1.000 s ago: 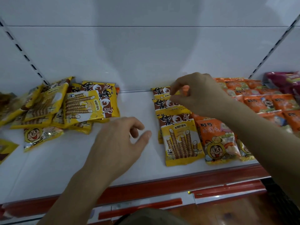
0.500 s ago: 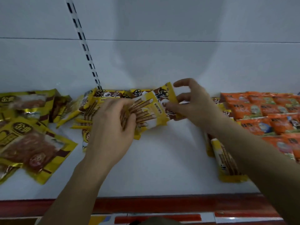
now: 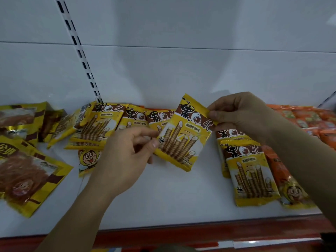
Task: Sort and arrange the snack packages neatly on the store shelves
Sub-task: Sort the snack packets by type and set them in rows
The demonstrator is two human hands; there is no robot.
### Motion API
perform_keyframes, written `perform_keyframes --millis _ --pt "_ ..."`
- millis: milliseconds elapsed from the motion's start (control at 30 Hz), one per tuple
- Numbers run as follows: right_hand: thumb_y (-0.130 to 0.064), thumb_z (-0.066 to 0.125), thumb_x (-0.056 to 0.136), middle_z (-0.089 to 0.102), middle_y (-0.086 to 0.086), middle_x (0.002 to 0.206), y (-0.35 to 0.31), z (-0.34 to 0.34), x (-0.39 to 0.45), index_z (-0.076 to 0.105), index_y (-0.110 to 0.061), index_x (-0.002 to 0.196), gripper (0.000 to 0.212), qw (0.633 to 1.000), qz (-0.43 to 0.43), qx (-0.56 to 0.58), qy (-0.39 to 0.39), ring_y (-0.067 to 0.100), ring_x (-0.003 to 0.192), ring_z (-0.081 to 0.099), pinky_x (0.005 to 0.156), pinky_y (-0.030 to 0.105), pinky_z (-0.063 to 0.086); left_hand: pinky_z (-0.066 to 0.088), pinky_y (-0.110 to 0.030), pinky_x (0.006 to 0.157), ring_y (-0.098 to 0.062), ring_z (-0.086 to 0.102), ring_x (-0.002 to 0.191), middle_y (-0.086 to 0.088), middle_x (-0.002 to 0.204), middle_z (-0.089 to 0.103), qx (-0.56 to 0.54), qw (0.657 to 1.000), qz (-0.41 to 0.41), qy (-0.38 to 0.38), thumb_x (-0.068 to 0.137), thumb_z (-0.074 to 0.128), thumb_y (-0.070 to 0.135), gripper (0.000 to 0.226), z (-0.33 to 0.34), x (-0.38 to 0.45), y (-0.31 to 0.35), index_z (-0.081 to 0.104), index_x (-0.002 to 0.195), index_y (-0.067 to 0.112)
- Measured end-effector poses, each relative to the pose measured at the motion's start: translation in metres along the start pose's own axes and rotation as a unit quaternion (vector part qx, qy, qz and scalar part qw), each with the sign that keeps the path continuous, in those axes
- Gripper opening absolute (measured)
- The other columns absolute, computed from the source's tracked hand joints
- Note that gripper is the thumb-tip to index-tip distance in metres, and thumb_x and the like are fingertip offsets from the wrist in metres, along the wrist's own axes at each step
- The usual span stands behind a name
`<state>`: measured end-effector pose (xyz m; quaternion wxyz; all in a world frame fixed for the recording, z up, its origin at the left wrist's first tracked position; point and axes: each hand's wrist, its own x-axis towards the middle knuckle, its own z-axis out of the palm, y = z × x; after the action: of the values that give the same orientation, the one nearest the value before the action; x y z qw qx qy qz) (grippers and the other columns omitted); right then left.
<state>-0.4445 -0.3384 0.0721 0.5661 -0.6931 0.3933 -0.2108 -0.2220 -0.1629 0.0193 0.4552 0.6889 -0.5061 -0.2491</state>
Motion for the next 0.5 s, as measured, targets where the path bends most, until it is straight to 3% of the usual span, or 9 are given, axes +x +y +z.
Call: perform_keyframes --millis 67,167,200,333,500 --pt "-0.003 0.071 0.088 0.078 0.010 0.083 -0.004 -0.006 0.002 0.075 -0.007 0.094 0.008 0.996 -0.022 -0.080 0.042 0.020 0.075 0.076 0.067 0.025 0.063 0.058 -0.039 0.071 -0.006 0.070 0.062 0.009 0.067 0.074 0.018 0.999 -0.023 -0.032 0.096 0.067 0.023 0.023 0.011 -0.002 0.005 0.068 0.119 0.024" --pt "-0.008 0.073 0.091 0.073 0.001 0.069 -0.011 -0.015 0.011 0.076 -0.013 0.091 0.006 0.966 -0.083 -0.224 0.100 0.001 0.050 0.063 0.045 0.013 0.047 0.050 -0.027 0.062 -0.003 0.069 0.062 0.010 0.067 0.073 0.028 0.999 -0.006 -0.032 0.097 0.065 0.026 0.005 0.032 0.002 0.020 0.067 0.096 0.030" --pt "-0.010 0.073 0.091 0.071 -0.001 0.068 -0.014 -0.019 0.014 0.076 -0.013 0.091 0.005 0.959 -0.096 -0.243 0.113 0.000 0.045 0.060 0.042 0.013 0.044 0.048 -0.026 0.059 -0.005 0.069 0.064 0.009 0.068 0.073 0.045 0.999 0.013 -0.027 0.097 0.064 0.026 0.010 0.039 0.005 0.026 0.064 0.089 0.031" --pt "-0.014 0.071 0.093 0.072 -0.009 0.065 -0.024 -0.042 0.020 0.075 -0.019 0.090 0.007 0.947 -0.108 -0.274 0.125 0.001 0.055 0.065 0.051 0.023 0.050 0.048 -0.037 0.061 -0.014 0.065 0.066 0.005 0.072 0.063 0.116 0.991 0.059 -0.041 0.103 0.052 0.027 0.010 0.061 0.019 0.040 0.056 0.096 0.021" --pt "-0.015 0.070 0.094 0.075 -0.002 0.073 -0.016 -0.044 0.016 0.074 -0.018 0.091 0.007 0.953 -0.093 -0.282 0.065 0.004 0.058 0.068 0.053 0.018 0.051 0.034 -0.033 0.055 -0.014 0.053 0.065 0.008 0.077 0.056 0.272 0.961 0.040 -0.030 0.106 0.041 0.032 0.009 0.064 0.015 0.035 0.044 0.102 0.025"
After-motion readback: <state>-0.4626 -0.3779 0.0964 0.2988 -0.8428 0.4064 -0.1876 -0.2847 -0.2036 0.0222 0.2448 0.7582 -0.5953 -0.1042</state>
